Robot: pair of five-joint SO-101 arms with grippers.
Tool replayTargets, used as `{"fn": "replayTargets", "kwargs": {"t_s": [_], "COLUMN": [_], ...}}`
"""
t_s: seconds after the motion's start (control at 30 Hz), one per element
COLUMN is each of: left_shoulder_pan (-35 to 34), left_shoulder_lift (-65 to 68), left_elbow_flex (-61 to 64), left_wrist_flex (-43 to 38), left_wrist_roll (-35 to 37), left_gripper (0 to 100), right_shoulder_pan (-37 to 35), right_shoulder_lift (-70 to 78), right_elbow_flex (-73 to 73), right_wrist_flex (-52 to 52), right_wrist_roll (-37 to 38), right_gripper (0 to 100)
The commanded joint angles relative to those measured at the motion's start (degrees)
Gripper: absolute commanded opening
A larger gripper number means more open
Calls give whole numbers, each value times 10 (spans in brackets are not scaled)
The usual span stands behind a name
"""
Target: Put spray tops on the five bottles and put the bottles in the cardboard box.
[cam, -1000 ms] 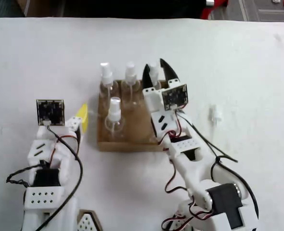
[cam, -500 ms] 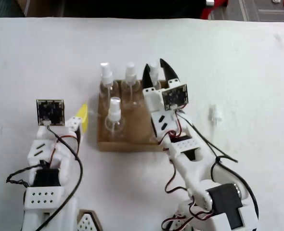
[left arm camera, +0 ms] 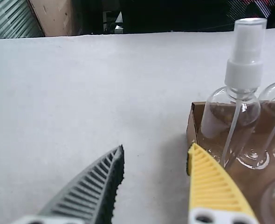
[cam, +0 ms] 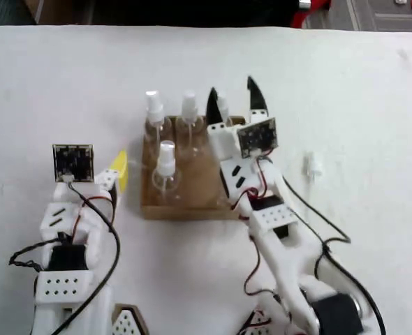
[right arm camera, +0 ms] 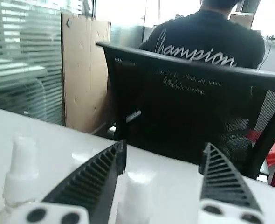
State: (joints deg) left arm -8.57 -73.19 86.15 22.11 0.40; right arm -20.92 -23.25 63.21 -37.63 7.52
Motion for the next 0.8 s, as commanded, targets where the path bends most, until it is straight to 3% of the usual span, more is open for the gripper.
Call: {"fn": "replayTargets", "kwargs": {"t_s": [0.0, 0.1, 0.23, 0.4, 0.57, 0.77], "left_shoulder_pan": [0, 0, 0, 0, 0, 0], "left_shoulder_lift": [-11, -11, -11, -11, -11, -11], "left_elbow_flex": [-11, -11, -11, -9, -9, -8], "left_wrist_flex": [-17, -17, -17, -17, -16, -16], "left_wrist_roll": [-6, -6, -6, -6, -6, -6], "left_gripper": [207, 207, 207, 207, 207, 207], "right_shoulder_pan": [-3, 8, 63, 149, 240, 335], "right_shoulder_lift": [-118, -233, -368, -426, -426, -405], "right_elbow_flex": [-25, -33, -79, -159, -185, -187], "right_wrist_flex": [57, 163, 321, 470, 535, 543], "right_wrist_roll": [-7, -15, -106, -142, -141, -141], "right_gripper": [201, 187, 187, 187, 187, 186]}}
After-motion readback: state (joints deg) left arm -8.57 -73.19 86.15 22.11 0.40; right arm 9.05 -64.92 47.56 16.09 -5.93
